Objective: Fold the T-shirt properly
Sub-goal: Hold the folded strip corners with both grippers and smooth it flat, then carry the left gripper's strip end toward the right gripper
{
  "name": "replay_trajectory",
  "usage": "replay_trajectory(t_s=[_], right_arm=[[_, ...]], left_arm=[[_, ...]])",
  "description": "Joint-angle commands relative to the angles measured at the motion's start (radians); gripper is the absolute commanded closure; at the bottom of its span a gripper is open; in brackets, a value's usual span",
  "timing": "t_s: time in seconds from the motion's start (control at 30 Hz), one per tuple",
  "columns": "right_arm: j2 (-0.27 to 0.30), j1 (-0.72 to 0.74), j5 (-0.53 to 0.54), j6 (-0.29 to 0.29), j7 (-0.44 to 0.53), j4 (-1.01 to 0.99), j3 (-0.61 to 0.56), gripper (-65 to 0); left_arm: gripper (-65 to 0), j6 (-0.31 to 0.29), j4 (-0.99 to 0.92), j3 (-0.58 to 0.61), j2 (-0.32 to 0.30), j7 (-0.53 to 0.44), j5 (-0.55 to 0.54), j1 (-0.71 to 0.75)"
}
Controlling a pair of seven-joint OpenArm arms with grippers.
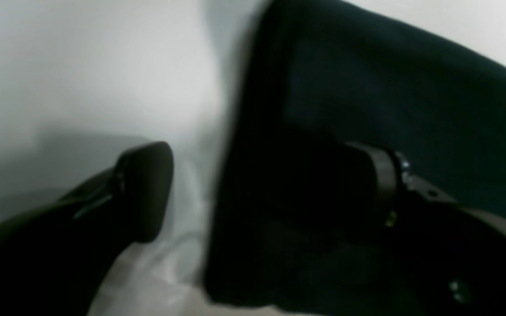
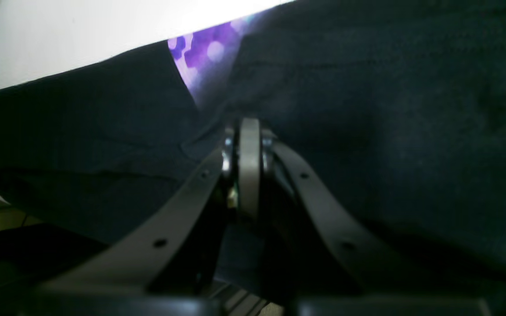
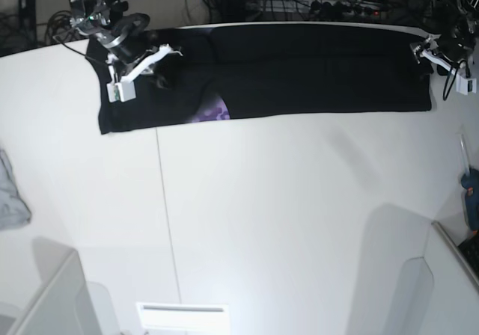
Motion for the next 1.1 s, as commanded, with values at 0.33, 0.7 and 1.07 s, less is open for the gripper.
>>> replay_trajectory(t_s=[0.33, 0.7, 1.07], right_arm=[[0.007, -0.004, 0.01, 0.01, 0.021, 0.021, 0.003, 0.0], [0.007, -0.004, 0.01, 0.01, 0.021, 0.021, 0.003, 0.0], [0.007, -0.002, 0.016, 0.01, 0.024, 0.022, 0.003, 0.0]], left_arm=[[-53.5, -0.008, -0.093, 0.034, -0.02, -0.007, -0.007, -0.023], [-0.8, -0.008, -0.1, 0.035, -0.023, -0.007, -0.007, -0.026], [0.0, -0.008, 0.027, 0.026, -0.029, -0.007, -0.007, -0.037]])
